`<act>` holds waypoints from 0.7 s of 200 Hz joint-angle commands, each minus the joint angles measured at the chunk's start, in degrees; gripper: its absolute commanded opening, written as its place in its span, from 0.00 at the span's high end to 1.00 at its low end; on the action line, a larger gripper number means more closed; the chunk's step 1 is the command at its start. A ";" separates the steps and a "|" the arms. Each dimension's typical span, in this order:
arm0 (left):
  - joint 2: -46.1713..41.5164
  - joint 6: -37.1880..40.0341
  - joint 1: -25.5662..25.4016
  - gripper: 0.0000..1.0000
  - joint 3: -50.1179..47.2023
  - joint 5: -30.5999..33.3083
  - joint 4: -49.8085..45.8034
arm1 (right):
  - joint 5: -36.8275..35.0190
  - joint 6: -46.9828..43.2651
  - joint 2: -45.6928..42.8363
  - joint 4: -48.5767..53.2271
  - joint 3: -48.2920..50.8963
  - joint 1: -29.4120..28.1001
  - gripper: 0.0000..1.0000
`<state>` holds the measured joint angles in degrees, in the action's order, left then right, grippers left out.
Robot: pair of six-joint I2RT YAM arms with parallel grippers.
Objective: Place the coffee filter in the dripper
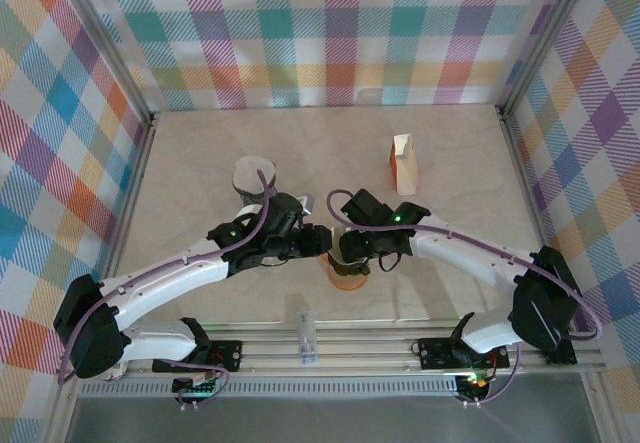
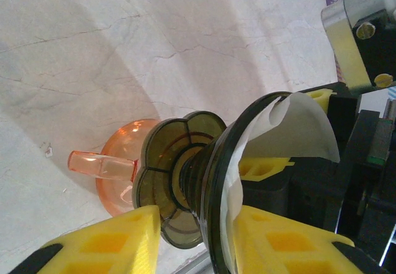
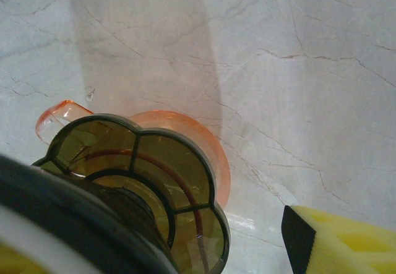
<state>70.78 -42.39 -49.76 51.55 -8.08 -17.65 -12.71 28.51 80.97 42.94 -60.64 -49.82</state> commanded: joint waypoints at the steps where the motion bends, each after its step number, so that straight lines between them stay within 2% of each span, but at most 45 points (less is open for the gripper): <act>1: 0.57 0.49 -0.65 0.65 0.36 -0.62 0.07 | 0.40 0.99 -0.80 -0.40 0.16 0.26 0.27; 81: 1.30 0.82 -0.66 0.67 1.10 -0.71 -0.85 | -1.72 -0.26 -5.36 2.60 -3.87 0.67 0.25; 140: 1.53 0.65 -0.63 0.66 1.18 -0.73 -0.62 | -0.46 -0.47 -2.82 1.33 -1.12 1.80 0.25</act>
<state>72.05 -42.39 -49.76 51.55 -8.10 -17.78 -13.41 28.25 76.71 44.40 -63.11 -48.69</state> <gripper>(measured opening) 0.335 0.752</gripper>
